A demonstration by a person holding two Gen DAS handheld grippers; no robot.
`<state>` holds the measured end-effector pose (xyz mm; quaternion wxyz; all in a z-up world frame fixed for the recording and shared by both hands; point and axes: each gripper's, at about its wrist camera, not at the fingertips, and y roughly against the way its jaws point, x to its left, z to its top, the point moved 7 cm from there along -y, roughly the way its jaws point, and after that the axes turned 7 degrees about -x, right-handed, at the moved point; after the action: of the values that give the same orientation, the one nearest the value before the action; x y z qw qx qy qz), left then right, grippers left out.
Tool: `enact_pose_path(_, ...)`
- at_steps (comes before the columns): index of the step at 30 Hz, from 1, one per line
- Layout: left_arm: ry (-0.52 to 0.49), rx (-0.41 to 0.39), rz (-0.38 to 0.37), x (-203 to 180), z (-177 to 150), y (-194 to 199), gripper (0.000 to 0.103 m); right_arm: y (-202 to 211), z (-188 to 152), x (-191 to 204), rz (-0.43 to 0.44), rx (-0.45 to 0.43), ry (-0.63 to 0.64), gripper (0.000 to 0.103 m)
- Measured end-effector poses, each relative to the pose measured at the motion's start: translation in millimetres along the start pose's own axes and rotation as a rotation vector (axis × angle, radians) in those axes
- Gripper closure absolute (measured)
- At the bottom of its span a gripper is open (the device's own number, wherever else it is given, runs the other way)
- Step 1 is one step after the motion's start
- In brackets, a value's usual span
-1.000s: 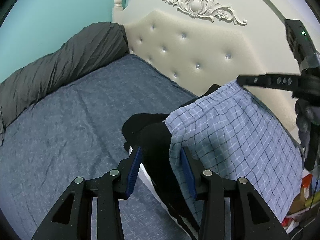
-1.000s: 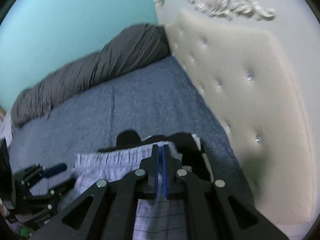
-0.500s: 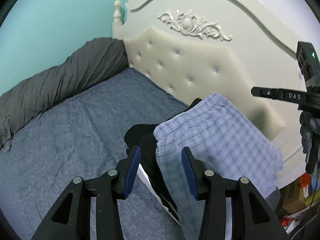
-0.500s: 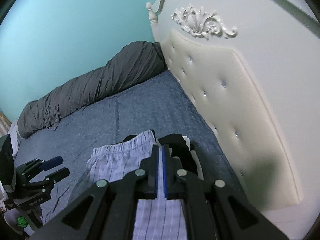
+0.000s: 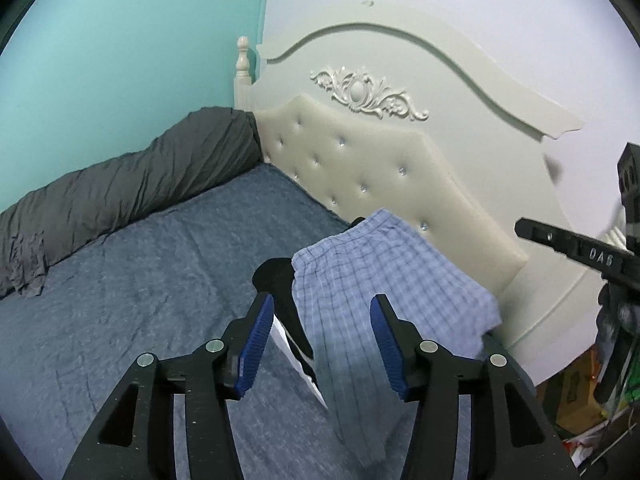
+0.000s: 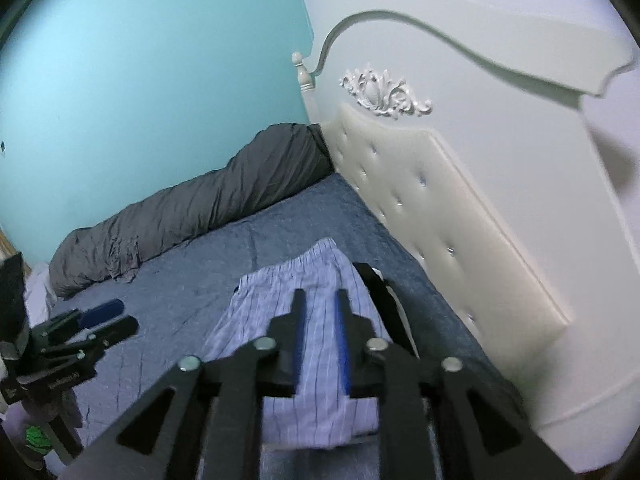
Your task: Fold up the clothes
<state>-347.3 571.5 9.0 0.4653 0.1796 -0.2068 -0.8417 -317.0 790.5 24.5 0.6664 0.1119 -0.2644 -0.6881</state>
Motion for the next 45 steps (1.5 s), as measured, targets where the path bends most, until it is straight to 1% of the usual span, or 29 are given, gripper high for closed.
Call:
enact_pose_path(1, 0.001, -0.007, 0.006, -2, -1, 10, 0.040, 10, -3, 3, -0.019, -0.005, 0.002, 0.087)
enact_pose_path(2, 0.002, -0.015, 0.015, -2, -2, 19, 0.037, 18, -6, 5, -0.023, -0.010, 0.000, 0.087)
enact_pose_path(3, 0.002, -0.022, 0.026, -3, -4, 28, 0.032, 26, -9, 6, -0.027, -0.016, -0.003, 0.087)
enact_pose_path(4, 0.002, -0.029, 0.037, -3, -5, 37, 0.031, 34, -13, 8, -0.031, -0.021, -0.005, 0.086)
enact_pose_path(5, 0.002, -0.036, 0.048, -3, -7, 45, 0.031, 43, -16, 10, -0.035, -0.027, -0.007, 0.085)
enact_pose_path(7, 0.001, -0.043, 0.045, -5, -10, 62, 0.030, 59, -23, 14, -0.043, -0.037, -0.012, 0.081)
enact_pose_path(9, -0.001, -0.053, 0.045, -7, -13, 76, 0.028, 75, -29, 18, -0.051, -0.048, -0.017, 0.072)
enact_pose_path(11, -0.001, -0.060, 0.040, -9, -15, 90, 0.027, 91, -36, 21, -0.059, -0.059, -0.021, 0.067)
enact_pose_path(16, -0.022, -0.086, 0.043, -17, -22, 124, 0.022, 126, -50, 27, -0.110, -0.097, 0.002, 0.065)
enact_pose_path(18, -0.026, -0.097, 0.044, -19, -26, 135, 0.021, 138, -54, 29, -0.122, -0.116, 0.013, 0.056)
enact_pose_path(22, -0.038, -0.113, 0.048, -21, -33, 155, 0.020, 157, -66, 34, -0.122, -0.133, -0.002, 0.052)
enact_pose_path(24, -0.040, -0.122, 0.049, -22, -37, 165, 0.018, 166, -70, 38, -0.130, -0.149, 0.016, 0.043)
enact_pose_path(25, -0.039, -0.129, 0.049, -23, -40, 170, 0.017, 172, -74, 40, -0.132, -0.159, 0.025, 0.042)
enact_pose_path(28, -0.034, -0.133, 0.041, -25, -48, 182, 0.015, 184, -82, 43, -0.136, -0.178, 0.018, 0.039)
enact_pose_path(33, -0.041, -0.143, 0.035, -30, -62, 197, 0.014, 202, -97, 47, -0.147, -0.198, 0.012, 0.028)
enact_pose_path(35, -0.040, -0.155, 0.039, -30, -67, 203, 0.014, 211, -104, 51, -0.170, -0.215, 0.034, 0.026)
enact_pose_path(37, -0.027, -0.171, 0.045, -29, -72, 208, 0.013, 217, -110, 53, -0.173, -0.221, 0.036, 0.024)
enact_pose_path(39, -0.020, -0.179, 0.047, -29, -78, 212, 0.011, 222, -118, 55, -0.175, -0.225, 0.031, 0.019)
enact_pose_path(43, -0.033, -0.172, 0.041, -32, -91, 214, 0.011, 229, -137, 61, -0.171, -0.219, 0.033, 0.016)
enact_pose_path(45, -0.031, -0.172, 0.036, -32, -97, 216, 0.010, 232, -146, 63, -0.168, -0.221, 0.029, 0.005)
